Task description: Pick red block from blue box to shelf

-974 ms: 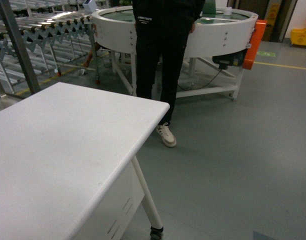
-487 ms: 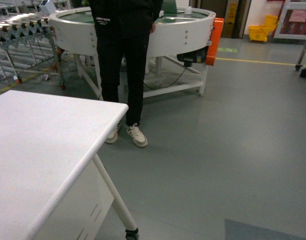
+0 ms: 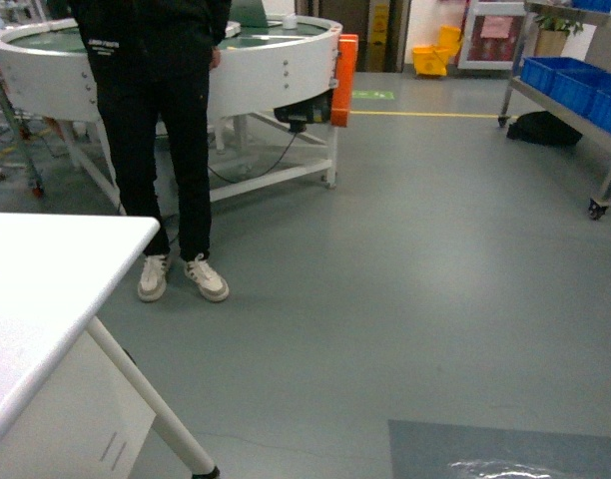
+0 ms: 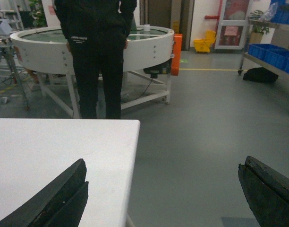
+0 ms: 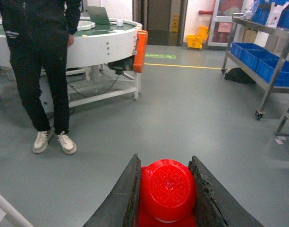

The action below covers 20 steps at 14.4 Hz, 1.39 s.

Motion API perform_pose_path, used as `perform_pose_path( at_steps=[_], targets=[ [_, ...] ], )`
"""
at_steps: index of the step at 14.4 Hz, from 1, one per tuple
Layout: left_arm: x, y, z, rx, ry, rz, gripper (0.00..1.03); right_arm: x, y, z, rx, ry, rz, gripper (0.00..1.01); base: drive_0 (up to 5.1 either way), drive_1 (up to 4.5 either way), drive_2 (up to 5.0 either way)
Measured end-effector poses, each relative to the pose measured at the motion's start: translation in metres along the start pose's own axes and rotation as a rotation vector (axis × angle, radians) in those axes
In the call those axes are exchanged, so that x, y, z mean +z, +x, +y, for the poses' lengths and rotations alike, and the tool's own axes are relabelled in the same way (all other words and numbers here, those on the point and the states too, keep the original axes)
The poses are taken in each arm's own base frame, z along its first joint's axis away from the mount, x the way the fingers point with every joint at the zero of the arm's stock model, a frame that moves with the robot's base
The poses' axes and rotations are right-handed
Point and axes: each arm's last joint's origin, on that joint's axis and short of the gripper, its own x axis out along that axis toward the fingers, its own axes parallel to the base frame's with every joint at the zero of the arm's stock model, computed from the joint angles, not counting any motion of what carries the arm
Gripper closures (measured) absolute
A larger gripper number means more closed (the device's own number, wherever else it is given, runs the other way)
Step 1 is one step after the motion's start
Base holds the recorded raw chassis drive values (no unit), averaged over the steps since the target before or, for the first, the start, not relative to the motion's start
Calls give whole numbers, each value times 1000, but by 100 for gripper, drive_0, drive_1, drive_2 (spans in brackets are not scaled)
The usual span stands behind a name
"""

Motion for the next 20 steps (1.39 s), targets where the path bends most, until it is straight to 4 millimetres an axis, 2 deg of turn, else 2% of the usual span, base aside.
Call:
perform_pose_path(
  at_steps=[3,4,20],
  targets=[
    [0,0,0,0,0,0,5,0,0,0,0,0,0,78,-158,-158,-158],
    [0,0,0,0,0,3,5,0,0,0,0,0,2,78,-90,341,-520],
    [0,0,0,-2,0,1,5,-1,0,0,0,0,0,78,3,434,-429]
  ],
)
